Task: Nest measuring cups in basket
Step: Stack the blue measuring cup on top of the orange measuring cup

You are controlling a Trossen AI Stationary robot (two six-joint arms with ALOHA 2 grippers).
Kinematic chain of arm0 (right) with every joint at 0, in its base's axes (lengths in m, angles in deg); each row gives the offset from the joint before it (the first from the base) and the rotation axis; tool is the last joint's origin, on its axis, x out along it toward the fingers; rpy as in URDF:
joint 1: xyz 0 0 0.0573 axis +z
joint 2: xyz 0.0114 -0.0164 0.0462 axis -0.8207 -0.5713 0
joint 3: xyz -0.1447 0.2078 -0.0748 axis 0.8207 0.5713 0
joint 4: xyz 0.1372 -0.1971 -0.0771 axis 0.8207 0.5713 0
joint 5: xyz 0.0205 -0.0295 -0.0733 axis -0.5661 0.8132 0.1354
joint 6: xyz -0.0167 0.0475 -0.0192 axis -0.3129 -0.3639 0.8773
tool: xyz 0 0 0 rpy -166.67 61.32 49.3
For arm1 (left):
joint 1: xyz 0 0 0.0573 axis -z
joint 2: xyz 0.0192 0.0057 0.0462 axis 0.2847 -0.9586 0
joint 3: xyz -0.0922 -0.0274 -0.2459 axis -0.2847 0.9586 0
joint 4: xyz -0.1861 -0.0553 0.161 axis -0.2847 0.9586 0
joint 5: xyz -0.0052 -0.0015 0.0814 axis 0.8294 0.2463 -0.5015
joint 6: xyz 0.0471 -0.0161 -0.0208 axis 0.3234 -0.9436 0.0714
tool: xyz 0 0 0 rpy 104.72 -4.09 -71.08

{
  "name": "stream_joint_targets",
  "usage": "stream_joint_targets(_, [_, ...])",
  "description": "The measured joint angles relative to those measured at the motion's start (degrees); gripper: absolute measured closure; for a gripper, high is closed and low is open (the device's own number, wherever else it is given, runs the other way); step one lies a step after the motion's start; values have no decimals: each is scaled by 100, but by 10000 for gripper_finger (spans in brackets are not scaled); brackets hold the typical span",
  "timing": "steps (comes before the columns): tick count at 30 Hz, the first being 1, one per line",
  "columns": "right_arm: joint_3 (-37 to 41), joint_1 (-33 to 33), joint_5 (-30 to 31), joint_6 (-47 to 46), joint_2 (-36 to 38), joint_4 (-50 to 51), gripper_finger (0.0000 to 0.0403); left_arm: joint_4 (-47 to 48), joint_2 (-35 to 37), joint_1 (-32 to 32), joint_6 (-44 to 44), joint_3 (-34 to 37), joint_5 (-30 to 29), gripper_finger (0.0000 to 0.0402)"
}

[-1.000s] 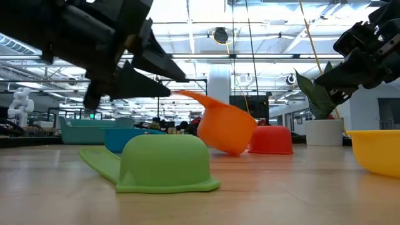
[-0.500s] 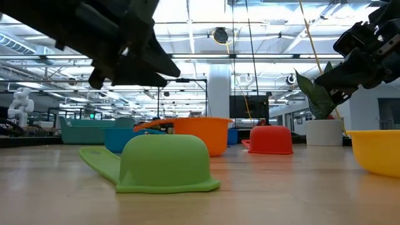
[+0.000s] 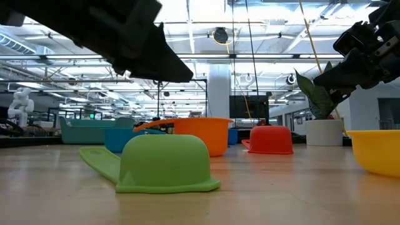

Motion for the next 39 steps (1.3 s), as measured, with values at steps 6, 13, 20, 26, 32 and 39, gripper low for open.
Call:
stream_joint_targets(6, [0, -1, -1, 20, 0, 14, 403, 187, 7, -358, -71, 0, 2, 143])
stream_joint_targets(13, [0, -1, 6, -135, -2, 19, 403, 954, 487, -670, -639, 2, 618, 168])
stream_joint_targets(20, [0, -1, 547, 191, -2, -11, 403, 2480, 1240, -426, -1464, -13, 985, 237])
stream_joint_targets(26, [1, -1, 646, 829, -7, -126, 403, 3883, 1397, -105, -2046, 63, 1406, 295])
stream_joint_targets(32, [0, -3, 1177, 1538, -22, -864, 403, 4302, 1344, -157, -3005, 395, 1575, 331])
stream_joint_targets(39, [2, -37, 1212, 2209, -62, -1569, 403, 3557, 1349, -280, -3028, 863, 1640, 347])
